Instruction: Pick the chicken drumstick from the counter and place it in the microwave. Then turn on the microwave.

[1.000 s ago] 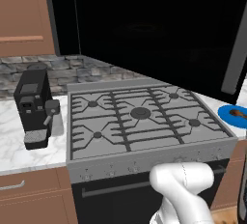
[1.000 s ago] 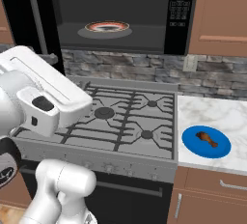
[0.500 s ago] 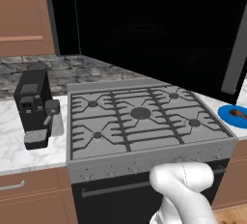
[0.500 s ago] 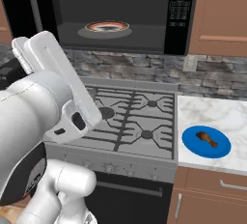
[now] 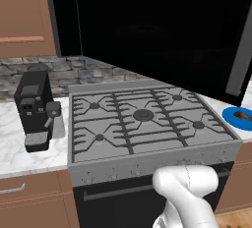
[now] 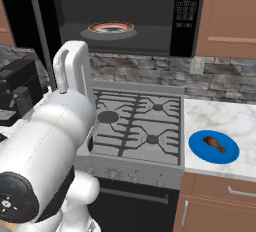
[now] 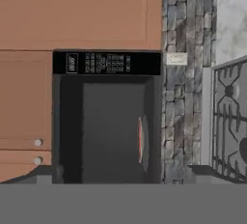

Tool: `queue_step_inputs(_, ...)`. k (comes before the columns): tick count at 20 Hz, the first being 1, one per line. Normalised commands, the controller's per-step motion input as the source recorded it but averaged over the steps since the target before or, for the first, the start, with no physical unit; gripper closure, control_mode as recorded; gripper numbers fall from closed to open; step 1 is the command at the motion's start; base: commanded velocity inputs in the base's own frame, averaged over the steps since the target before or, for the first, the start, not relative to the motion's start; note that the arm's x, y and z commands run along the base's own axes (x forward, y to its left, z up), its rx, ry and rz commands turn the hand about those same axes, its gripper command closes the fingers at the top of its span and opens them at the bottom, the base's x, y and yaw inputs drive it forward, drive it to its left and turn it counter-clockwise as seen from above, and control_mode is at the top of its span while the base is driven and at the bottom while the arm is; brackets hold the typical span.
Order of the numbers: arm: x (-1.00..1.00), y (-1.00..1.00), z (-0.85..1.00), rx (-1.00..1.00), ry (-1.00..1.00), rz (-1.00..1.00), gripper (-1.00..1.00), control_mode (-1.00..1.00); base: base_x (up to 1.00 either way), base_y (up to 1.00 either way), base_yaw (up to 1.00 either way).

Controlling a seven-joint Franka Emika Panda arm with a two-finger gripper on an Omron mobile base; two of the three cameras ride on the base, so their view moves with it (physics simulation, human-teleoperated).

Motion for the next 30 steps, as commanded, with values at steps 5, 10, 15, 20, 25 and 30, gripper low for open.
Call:
queue_step_inputs(5, 0.35, -0.06, -0.15, 0.23, -0.18, 0.04, -1.0, -1.0, 0.0, 0.0, 0.0)
queue_step_inputs(10, 0.33, -0.23, -0.01, -0.01, -0.01, 0.05, -1.0, -1.0, 0.0, 0.0, 0.0)
queue_step_inputs(15, 0.29, -0.16, -0.03, -0.04, 0.0, 0.07, -1.0, -1.0, 0.0, 0.0, 0.0)
queue_step_inputs(20, 0.21, -0.02, -0.1, -0.02, 0.0, 0.12, -1.0, -1.0, 0.0, 0.0, 0.0)
queue_step_inputs(25, 0.24, 0.05, -0.06, -0.01, 0.05, 0.04, -1.0, -1.0, 0.0, 0.0, 0.0)
queue_step_inputs(30, 0.27, 0.13, -0.04, 0.0, 0.09, 0.0, -1.0, -1.0, 0.0, 0.0, 0.0)
